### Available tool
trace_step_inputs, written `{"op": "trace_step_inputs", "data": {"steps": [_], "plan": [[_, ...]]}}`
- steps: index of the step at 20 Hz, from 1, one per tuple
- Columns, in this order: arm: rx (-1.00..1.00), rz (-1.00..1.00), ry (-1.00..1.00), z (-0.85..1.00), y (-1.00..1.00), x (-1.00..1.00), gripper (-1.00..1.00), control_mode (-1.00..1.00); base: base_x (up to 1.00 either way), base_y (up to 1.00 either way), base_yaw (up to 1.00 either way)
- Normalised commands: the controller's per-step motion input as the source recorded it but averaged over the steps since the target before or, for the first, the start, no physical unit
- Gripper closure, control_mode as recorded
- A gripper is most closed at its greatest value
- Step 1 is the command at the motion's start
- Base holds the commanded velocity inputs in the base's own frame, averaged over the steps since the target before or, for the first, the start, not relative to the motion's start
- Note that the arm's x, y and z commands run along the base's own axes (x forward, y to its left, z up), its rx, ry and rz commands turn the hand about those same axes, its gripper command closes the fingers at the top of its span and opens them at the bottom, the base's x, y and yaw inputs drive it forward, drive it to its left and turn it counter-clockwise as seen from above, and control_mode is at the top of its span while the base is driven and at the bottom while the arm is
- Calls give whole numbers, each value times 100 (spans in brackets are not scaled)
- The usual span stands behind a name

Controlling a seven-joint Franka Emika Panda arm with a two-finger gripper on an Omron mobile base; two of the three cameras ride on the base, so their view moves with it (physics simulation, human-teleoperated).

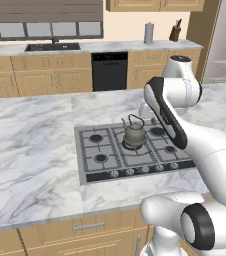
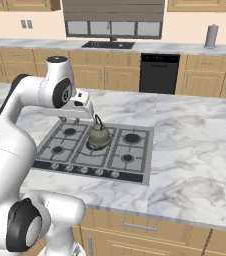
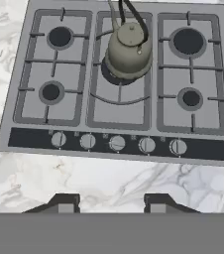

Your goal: Lower the heat of the kettle.

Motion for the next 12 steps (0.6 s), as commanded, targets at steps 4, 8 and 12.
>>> {"op": "trace_step_inputs", "data": {"steps": [4, 8, 12], "plan": [[0, 4, 2, -11, -6, 0, -100, -100, 0, 0, 0], [-2, 27, 1, -39, -12, -1, -100, -100, 0, 0, 0], [-9, 42, 0, -30, -1, 0, -100, -100, 0, 0, 0]]}}
